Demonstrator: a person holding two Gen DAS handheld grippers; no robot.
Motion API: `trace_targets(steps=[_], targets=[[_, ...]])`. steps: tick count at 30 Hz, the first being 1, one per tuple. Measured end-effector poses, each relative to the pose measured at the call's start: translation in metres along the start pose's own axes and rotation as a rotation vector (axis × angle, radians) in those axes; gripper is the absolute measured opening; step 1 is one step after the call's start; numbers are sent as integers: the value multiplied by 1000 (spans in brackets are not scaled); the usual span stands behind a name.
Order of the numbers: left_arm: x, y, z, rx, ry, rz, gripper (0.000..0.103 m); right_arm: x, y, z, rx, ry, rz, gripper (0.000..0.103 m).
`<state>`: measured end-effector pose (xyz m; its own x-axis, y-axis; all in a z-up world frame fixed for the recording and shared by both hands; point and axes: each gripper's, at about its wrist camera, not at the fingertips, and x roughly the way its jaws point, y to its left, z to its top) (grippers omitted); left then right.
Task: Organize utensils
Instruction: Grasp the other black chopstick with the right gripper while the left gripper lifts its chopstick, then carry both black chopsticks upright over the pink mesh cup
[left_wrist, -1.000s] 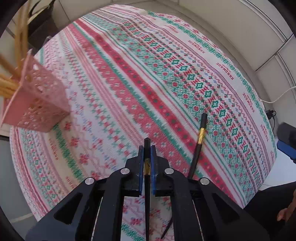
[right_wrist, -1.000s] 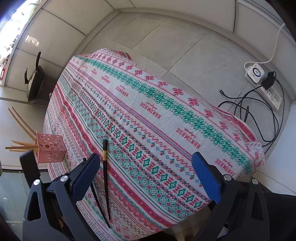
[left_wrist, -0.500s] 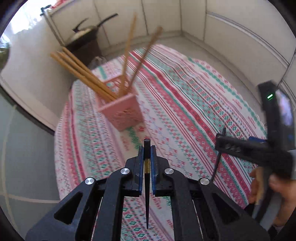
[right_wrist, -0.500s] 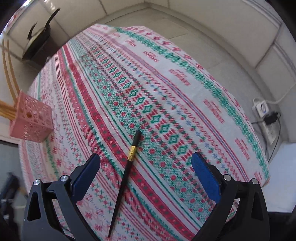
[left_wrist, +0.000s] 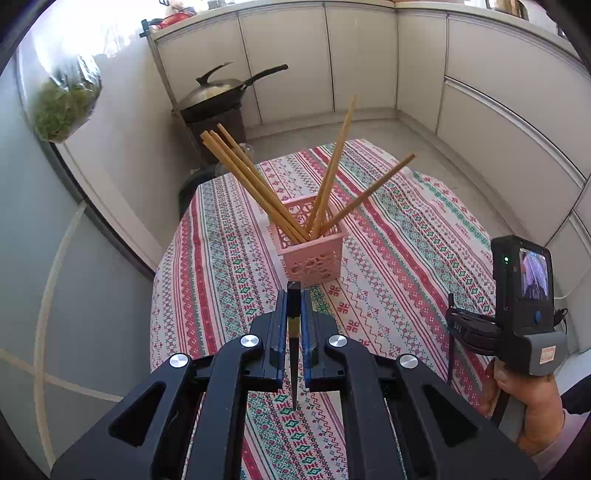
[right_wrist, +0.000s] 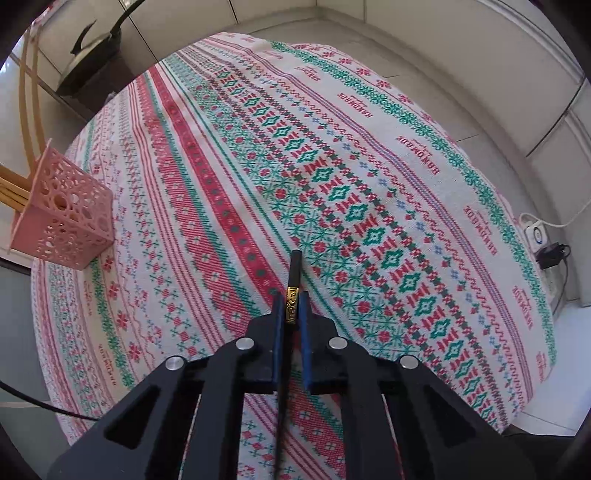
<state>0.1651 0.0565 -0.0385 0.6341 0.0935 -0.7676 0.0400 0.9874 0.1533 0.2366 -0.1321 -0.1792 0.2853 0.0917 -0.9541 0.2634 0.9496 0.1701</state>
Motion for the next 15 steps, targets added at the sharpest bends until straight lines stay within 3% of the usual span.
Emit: trace_targets(steps=[15], targets=[[-20,19,1,-62,-62,18,6,-120,15,-10,-149,-307,247,7]])
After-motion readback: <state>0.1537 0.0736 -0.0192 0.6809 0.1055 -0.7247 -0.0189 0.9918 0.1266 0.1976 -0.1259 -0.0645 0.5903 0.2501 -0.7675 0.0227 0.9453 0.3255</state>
